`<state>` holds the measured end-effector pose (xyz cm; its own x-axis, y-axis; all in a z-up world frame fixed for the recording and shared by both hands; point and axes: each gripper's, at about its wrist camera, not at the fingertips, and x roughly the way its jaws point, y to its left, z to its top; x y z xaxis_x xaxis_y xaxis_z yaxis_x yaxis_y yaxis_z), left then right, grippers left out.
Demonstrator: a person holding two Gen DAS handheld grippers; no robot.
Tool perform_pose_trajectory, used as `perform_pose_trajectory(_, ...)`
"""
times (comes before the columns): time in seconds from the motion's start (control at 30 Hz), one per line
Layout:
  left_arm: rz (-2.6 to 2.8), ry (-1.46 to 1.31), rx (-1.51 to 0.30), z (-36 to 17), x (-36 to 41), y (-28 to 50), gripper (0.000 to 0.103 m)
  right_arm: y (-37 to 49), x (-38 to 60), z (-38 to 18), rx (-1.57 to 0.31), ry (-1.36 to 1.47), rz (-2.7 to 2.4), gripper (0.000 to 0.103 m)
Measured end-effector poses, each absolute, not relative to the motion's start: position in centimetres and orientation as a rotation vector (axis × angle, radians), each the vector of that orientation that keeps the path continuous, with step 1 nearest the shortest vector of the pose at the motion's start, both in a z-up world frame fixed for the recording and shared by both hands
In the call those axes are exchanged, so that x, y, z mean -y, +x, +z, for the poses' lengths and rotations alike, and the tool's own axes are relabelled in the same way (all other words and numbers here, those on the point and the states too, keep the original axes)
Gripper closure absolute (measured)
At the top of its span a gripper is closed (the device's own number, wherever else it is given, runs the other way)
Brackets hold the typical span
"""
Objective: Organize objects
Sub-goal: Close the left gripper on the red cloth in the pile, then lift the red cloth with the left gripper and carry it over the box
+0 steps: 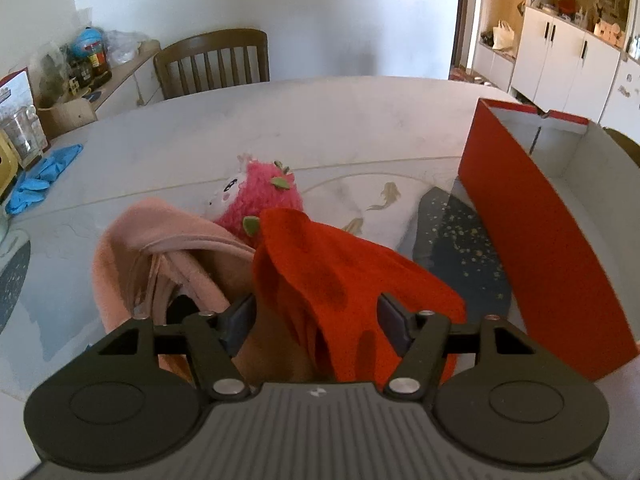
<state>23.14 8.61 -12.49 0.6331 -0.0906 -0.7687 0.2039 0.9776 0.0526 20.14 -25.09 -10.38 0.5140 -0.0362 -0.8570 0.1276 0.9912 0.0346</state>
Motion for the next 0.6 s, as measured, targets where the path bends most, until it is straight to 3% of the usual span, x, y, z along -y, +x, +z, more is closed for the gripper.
perform_pose_trajectory(0.1, -0.164, 0.15, -0.891, -13.2, -8.3, 24.1, 0.038, 20.2, 25.1, -10.3, -1.028, 0.093, -0.101, 0.101)
perform_pose_trajectory(0.2, -0.175, 0.165, -0.899, -13.5, -8.0, 24.3, 0.068, 20.2, 25.1, -10.3, -1.03, 0.09, -0.101, 0.101)
perform_pose_trajectory(0.27, -0.183, 0.172, -0.908, -13.6, -7.8, 24.4, 0.078, 20.2, 25.1, -10.2, -1.032, 0.09, -0.1, 0.101)
perform_pose_trajectory(0.33, -0.204, 0.166, -0.914, -13.7, -7.9, 24.3, 0.095, 20.3, 25.0, -10.3, -1.033, 0.085, -0.1, 0.101)
perform_pose_trajectory(0.6, -0.302, 0.142, -0.91, -10.2, -7.4, 22.8, 0.101, 20.4, 25.0, -10.4, -1.035, 0.085, -0.095, 0.101)
